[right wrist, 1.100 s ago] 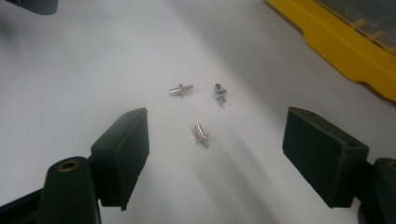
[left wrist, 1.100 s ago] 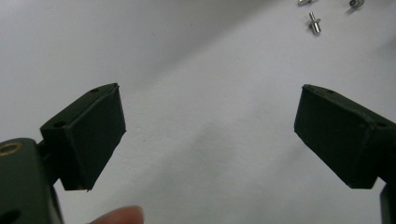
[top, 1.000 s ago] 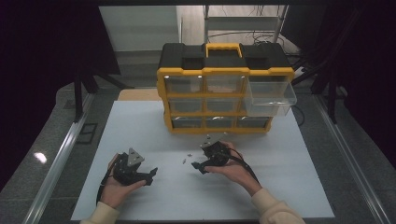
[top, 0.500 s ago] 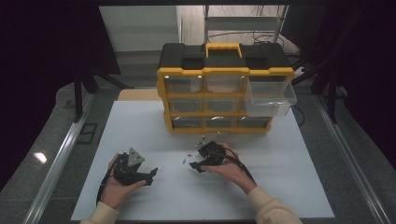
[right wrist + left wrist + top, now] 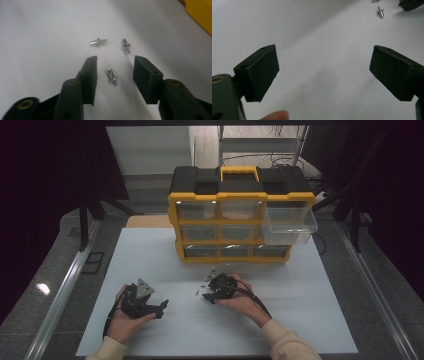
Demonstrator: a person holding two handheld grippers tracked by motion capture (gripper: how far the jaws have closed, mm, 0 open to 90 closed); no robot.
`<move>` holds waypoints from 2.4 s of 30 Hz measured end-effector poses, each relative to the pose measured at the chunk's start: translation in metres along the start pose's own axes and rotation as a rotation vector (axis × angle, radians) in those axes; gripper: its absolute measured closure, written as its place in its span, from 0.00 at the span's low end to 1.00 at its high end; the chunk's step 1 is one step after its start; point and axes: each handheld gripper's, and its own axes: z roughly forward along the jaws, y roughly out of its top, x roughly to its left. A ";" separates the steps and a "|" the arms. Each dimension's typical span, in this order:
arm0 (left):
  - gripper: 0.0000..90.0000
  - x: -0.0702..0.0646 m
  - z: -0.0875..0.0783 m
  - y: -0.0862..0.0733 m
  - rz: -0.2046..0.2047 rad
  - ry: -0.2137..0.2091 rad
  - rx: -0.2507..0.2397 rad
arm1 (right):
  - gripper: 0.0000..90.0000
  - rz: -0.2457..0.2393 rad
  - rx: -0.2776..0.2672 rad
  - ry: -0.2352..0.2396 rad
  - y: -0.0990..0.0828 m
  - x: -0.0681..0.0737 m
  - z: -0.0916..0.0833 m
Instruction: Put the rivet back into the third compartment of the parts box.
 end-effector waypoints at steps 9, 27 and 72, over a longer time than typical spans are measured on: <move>0.11 0.000 0.000 0.000 -0.001 0.000 0.000 | 0.81 -0.002 0.024 0.010 0.004 0.004 0.000; 0.11 0.000 0.001 0.000 -0.002 -0.002 0.002 | 0.92 0.075 -0.006 0.053 0.004 -0.007 -0.013; 0.11 0.001 0.001 0.000 -0.007 0.002 -0.003 | 0.92 0.109 -0.199 0.065 0.013 -0.002 -0.131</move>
